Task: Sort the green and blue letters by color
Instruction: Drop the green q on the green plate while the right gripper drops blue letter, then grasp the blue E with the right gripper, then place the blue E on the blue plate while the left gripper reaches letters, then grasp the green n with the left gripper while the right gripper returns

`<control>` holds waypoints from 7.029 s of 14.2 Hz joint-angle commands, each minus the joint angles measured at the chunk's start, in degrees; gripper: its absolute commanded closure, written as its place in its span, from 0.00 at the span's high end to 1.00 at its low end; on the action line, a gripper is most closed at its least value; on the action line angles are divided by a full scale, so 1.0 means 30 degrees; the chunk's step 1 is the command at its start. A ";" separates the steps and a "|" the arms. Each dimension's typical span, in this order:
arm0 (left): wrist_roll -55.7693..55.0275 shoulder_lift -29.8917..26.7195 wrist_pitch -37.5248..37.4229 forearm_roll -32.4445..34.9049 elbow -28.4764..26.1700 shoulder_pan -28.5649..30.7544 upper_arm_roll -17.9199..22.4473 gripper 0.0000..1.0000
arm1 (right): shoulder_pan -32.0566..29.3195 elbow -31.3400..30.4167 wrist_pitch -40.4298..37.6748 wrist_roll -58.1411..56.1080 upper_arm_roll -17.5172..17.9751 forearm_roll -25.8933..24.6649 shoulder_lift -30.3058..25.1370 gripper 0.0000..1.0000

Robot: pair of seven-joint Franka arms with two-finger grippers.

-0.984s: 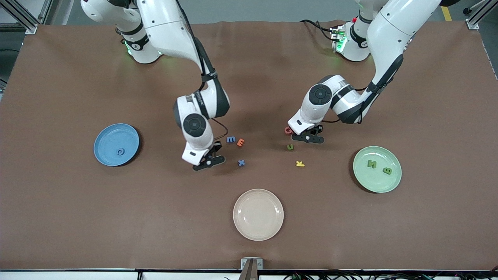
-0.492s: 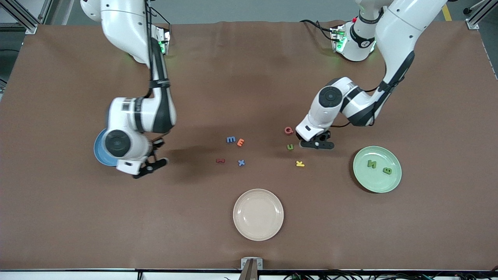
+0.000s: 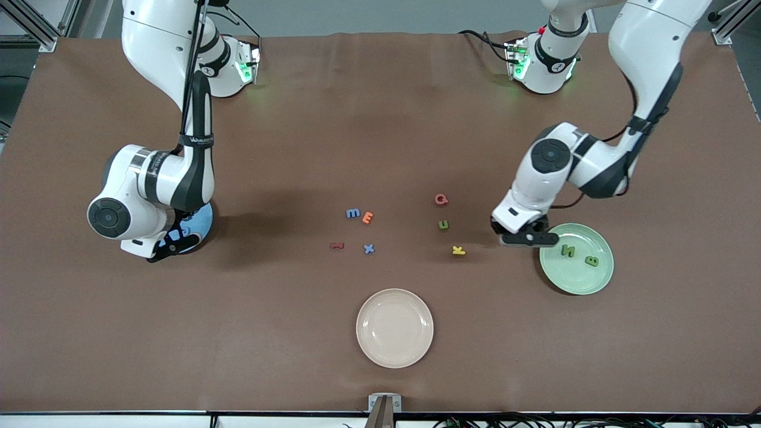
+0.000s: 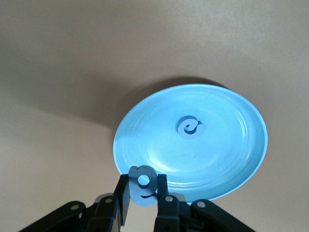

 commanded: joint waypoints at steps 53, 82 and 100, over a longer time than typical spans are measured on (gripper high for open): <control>0.6534 0.2795 -0.0142 0.2227 0.2319 0.6654 0.0117 1.00 | 0.7038 0.2497 0.9213 1.7145 0.6381 0.6551 0.3190 0.64; -0.8608 0.4340 -0.4598 0.3100 0.3257 -0.0405 -0.5861 0.93 | 0.1621 -0.2308 0.1478 -0.7698 -0.3551 0.6140 0.2751 0.13; -1.2276 0.6834 -0.1845 0.4510 0.3491 -0.1870 -0.4575 0.55 | 0.1559 0.4163 -0.5112 0.1374 -0.4167 0.6287 0.2722 1.00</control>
